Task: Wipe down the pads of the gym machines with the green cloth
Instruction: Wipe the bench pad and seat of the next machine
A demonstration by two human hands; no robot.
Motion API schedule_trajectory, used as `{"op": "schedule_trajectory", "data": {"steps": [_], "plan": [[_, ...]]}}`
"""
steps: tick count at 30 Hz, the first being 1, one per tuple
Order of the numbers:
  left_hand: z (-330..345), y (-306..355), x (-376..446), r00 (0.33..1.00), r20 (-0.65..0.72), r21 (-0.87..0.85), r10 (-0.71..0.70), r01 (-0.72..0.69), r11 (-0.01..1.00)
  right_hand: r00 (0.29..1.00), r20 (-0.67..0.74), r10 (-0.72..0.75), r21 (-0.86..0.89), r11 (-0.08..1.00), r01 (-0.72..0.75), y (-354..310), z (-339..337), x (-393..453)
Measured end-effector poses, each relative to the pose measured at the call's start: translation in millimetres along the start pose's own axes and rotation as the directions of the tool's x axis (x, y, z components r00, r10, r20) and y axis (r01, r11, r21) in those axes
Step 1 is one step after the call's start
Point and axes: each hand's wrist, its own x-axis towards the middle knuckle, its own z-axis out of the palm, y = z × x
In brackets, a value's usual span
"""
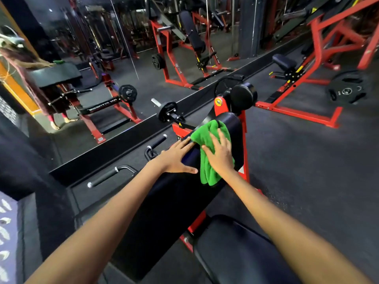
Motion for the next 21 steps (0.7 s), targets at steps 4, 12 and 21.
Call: {"op": "schedule_trajectory", "data": {"steps": [4, 12, 21], "plan": [[10, -7, -52, 0.997, 0.018, 0.178, -0.069, 0.064, 0.982, 0.999, 0.053, -0.006, -0.038, 0.999, 0.008, -28, 8, -33], [24, -31, -133, 0.998, -0.018, 0.253, -0.061, 0.063, 0.965, 0.999, 0.049, 0.012, 0.008, 1.000, -0.013, -83, 34, -100], [32, -60, -208, 0.996, -0.019, 0.321, -0.082, 0.084, 0.943, 0.997, 0.014, 0.070, 0.135, 0.988, -0.071, -132, 70, -180]]}}
